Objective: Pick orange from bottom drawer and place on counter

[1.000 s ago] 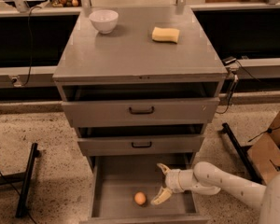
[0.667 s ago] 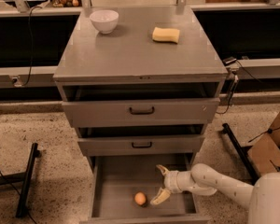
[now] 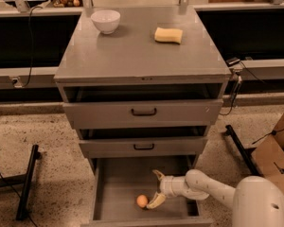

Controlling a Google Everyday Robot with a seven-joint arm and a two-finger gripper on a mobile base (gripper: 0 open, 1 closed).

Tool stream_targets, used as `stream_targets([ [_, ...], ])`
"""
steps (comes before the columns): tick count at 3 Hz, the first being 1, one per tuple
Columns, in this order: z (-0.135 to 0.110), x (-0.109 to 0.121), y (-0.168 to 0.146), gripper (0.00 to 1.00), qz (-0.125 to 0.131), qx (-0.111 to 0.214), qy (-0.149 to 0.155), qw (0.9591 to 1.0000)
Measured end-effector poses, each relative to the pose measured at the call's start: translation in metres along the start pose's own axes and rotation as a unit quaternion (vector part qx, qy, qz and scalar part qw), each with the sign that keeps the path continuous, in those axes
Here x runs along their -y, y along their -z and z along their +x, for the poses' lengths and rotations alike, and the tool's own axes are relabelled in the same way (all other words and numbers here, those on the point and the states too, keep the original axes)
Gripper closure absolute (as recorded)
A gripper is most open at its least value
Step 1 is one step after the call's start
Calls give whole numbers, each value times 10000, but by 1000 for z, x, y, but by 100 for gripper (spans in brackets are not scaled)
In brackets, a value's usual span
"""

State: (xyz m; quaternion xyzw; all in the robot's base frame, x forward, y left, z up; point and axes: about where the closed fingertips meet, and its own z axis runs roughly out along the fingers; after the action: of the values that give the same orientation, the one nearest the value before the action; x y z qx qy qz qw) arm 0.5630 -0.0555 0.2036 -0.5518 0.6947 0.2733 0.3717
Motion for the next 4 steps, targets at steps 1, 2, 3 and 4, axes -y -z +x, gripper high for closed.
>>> stream_targets([
  [1, 11, 0, -22, 0, 5, 28, 5, 10000],
  [2, 28, -5, -44, 0, -45, 0, -7, 10000],
  [3, 53, -23, -71, 0, -158, -49, 26, 9999],
  [4, 54, -23, -72, 0, -160, -49, 24, 9999],
])
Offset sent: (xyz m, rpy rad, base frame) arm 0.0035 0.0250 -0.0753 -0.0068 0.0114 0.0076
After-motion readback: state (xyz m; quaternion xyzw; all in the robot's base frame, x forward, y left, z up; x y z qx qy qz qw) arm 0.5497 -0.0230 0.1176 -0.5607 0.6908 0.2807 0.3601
